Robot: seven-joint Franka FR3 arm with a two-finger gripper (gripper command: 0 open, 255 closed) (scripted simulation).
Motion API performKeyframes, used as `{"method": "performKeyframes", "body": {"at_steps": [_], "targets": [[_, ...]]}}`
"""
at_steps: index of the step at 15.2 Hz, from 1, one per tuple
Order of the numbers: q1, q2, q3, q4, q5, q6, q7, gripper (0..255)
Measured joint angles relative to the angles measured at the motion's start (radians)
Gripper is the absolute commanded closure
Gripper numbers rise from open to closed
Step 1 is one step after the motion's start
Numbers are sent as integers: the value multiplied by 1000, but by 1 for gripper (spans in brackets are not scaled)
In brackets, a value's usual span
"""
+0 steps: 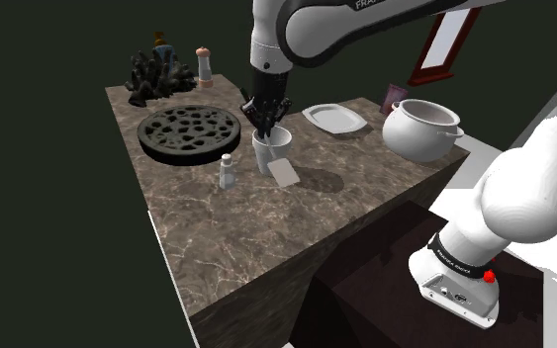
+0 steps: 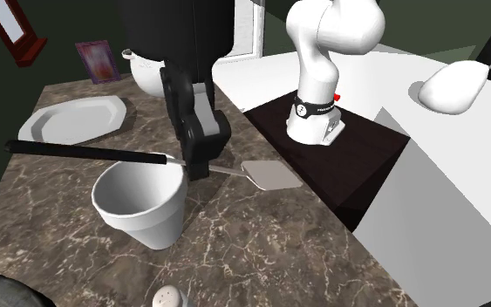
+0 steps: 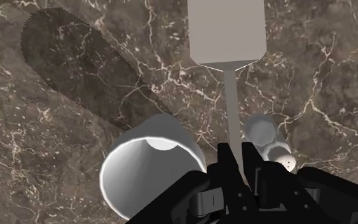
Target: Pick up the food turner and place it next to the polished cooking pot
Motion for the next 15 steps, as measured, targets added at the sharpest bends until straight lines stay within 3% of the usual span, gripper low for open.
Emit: {"method": "performKeyframes", "body": {"at_steps": [8, 15], "targets": [[0, -27, -2, 77, 11, -103, -9, 255], [-62, -102, -88, 2, 32, -98, -164, 255]]}}
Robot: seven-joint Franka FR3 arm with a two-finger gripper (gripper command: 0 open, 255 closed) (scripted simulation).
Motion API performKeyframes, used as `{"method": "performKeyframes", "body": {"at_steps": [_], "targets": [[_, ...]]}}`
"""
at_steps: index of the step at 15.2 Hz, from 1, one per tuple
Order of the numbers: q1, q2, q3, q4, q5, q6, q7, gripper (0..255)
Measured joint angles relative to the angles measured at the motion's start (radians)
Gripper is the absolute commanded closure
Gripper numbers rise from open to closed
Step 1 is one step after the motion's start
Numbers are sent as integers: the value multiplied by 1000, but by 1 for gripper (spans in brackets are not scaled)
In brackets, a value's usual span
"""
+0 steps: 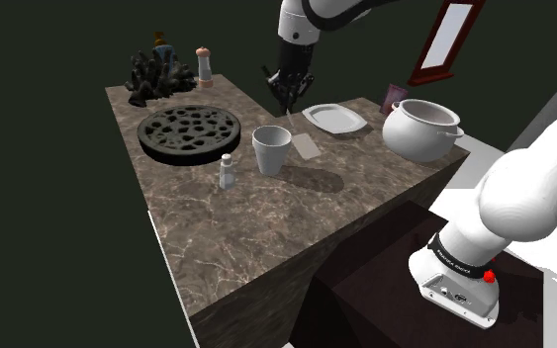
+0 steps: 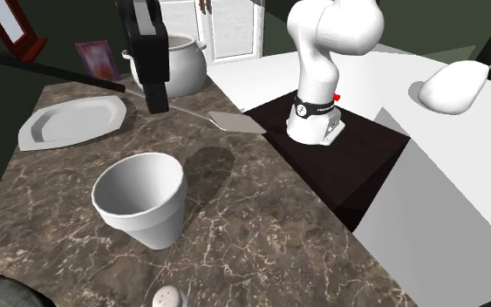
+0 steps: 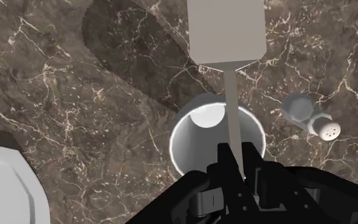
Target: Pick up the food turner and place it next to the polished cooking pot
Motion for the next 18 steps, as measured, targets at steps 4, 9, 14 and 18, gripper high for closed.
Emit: {"method": "performKeyframes", "body": {"at_steps": [4, 9, 14, 18], "targets": [[-40, -20, -58, -23, 1, 4, -98, 255], [-91, -39, -135, -46, -2, 8, -224, 255], [-140, -29, -206, -35, -9, 8, -342, 255], [-185, 8, -268, 6, -13, 4, -446, 255]]}}
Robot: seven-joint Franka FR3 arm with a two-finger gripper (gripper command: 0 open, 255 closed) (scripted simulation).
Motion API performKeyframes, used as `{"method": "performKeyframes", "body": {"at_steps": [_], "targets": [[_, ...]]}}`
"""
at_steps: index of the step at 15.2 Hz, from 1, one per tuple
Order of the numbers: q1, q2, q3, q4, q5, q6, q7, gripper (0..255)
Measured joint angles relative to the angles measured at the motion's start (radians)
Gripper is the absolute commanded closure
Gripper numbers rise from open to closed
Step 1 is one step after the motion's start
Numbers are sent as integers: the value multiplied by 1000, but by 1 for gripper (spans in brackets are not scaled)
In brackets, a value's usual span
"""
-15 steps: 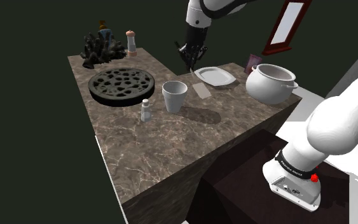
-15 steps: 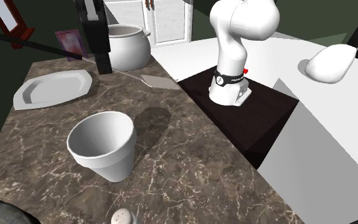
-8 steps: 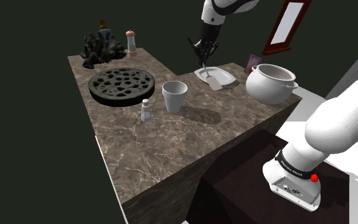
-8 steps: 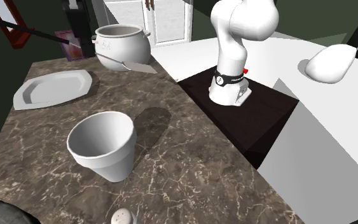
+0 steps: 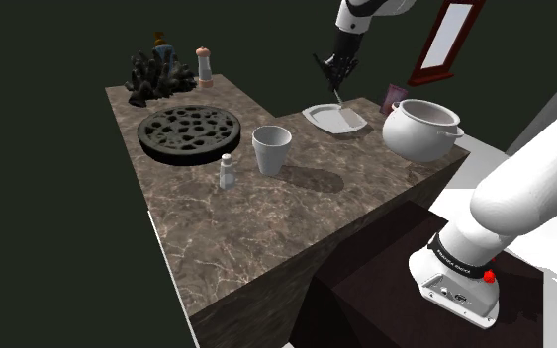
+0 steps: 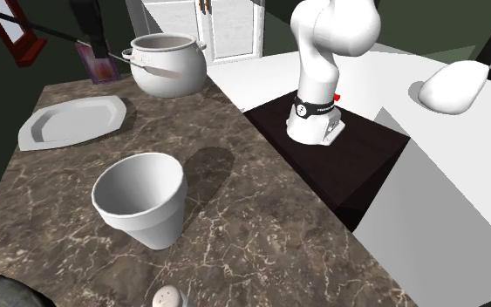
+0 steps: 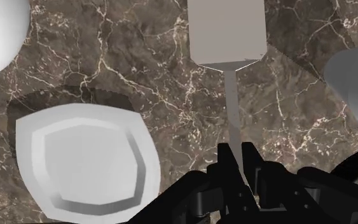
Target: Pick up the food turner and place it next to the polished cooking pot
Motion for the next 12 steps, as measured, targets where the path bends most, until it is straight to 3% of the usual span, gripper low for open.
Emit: {"method": "performKeyframes", "body": {"at_steps": [7, 12], "targets": [[-68, 84, -88, 92, 7, -8, -159, 255], [-76, 104, -98, 63, 10, 40, -179, 255]]}}
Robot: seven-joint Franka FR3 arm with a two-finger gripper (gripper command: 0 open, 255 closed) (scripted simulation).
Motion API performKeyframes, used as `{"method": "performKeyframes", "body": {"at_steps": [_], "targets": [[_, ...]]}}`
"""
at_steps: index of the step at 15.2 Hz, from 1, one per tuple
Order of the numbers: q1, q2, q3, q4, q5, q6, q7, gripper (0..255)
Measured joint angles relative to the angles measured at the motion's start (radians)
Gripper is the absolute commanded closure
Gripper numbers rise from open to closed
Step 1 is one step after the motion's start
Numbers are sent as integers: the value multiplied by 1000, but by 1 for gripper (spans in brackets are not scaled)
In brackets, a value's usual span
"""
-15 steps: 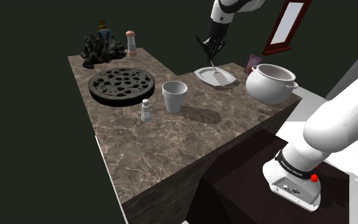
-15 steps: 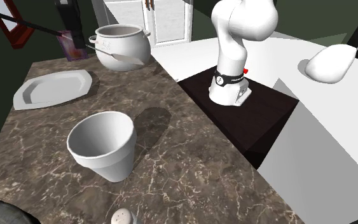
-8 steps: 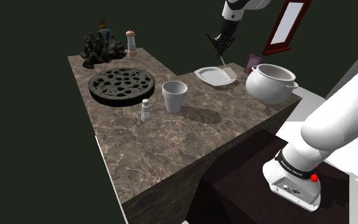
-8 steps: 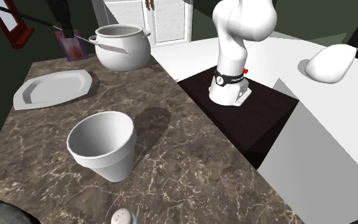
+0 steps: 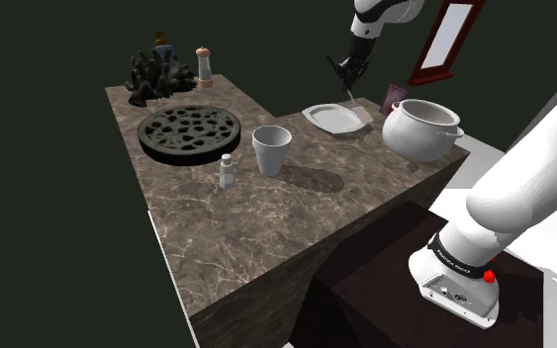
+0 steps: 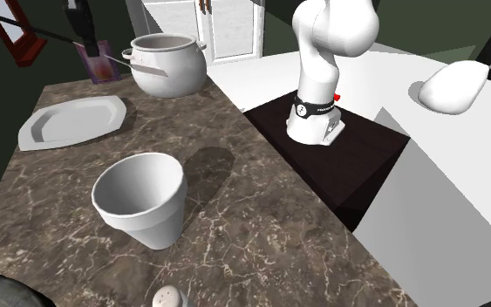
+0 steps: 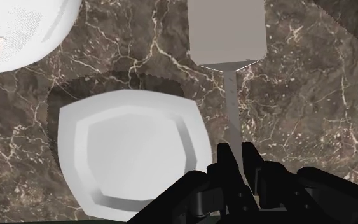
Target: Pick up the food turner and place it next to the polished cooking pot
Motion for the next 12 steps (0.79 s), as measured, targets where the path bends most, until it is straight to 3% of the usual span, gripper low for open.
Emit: {"method": "performKeyframes", "body": {"at_steps": [12], "targets": [[-1, 47, -2, -112, 8, 159, -8, 255]]}}
